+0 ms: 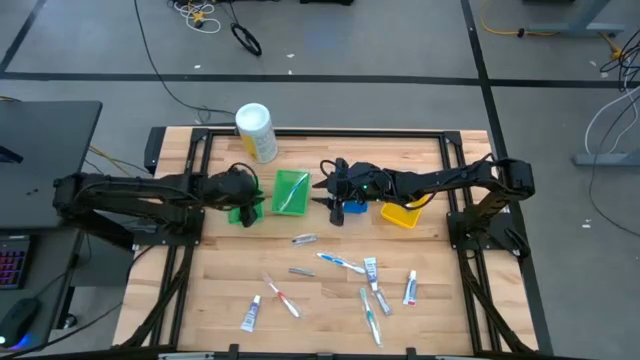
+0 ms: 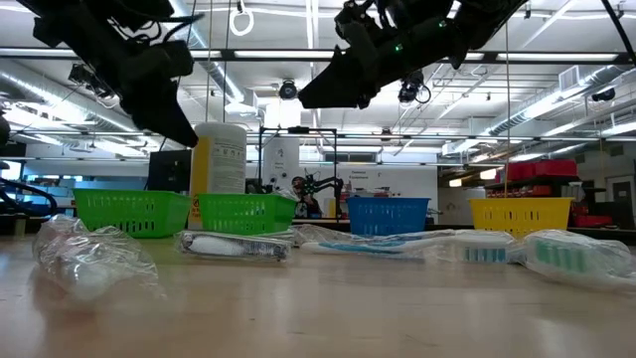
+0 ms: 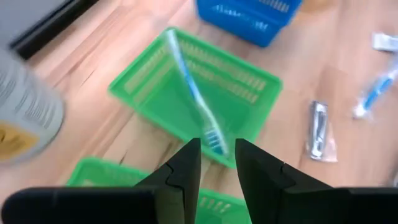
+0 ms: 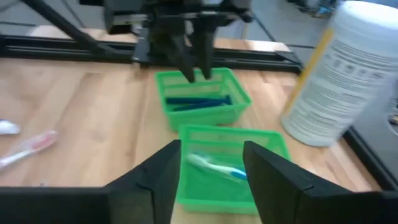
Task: Pick & Place Travel size toiletries
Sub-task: Put the red toothbrush into the right green bin
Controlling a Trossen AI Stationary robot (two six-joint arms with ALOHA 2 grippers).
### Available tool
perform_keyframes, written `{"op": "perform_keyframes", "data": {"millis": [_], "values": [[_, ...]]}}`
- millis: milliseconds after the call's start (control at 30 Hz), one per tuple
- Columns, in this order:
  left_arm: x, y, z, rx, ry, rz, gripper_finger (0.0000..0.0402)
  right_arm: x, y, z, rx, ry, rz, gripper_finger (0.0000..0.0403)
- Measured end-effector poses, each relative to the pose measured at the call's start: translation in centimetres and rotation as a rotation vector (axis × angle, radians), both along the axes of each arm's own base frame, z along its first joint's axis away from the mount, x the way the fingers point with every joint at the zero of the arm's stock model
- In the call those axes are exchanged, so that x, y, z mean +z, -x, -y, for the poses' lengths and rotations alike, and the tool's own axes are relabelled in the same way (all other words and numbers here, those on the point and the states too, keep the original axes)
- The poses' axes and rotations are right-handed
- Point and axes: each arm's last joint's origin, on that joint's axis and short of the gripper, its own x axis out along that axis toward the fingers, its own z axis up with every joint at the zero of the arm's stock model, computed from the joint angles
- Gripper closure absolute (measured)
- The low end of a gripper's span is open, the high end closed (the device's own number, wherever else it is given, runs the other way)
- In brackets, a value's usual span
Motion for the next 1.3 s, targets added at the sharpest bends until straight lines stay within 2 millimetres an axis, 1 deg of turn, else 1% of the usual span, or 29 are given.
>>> {"op": "perform_keyframes", "data": {"millis": [133,233,333,500,700,900,1033,1167,1300], "values": [[0.2,-0.5,0.9,-0.155,-0.026,0.019,0.0295,0.0,0.0,-0.3,0.025,-0.008,0.0,0.0185],[0.3,-0.9,1.6,-0.253,-0.014,0.043,0.0295,-0.2,0.0,-0.3,0.024,-0.009,-0.018,0.0171],[0.5,-1.3,2.6,-0.357,-0.007,0.084,0.0295,-0.2,0.1,-0.3,0.022,-0.009,-0.02,0.0167],[0.0,-2.7,4.5,-0.502,-0.028,0.108,0.0295,0.0,0.0,-0.2,0.022,-0.008,-0.003,0.0167],[-1.4,-4.5,6.8,-0.695,0.05,0.119,0.0295,0.0,0.0,-0.1,0.004,-0.041,-0.001,0.0167],[-2.8,-5.7,9.6,-0.79,0.147,0.136,0.0307,0.0,0.0,-0.1,0.004,-0.042,-0.001,0.0167],[-4.1,-5.9,11.7,-0.805,0.222,0.093,0.0316,0.0,0.0,-0.1,0.004,-0.042,-0.001,0.0167],[-5.0,-6.5,13.6,-0.816,0.213,0.022,0.0316,-0.1,0.0,-0.2,-0.006,-0.07,0.0,0.0167],[-5.9,-7.3,15.0,-0.825,0.125,-0.046,0.0307,-0.2,0.1,-0.2,-0.024,-0.114,-0.013,0.0167]]}}
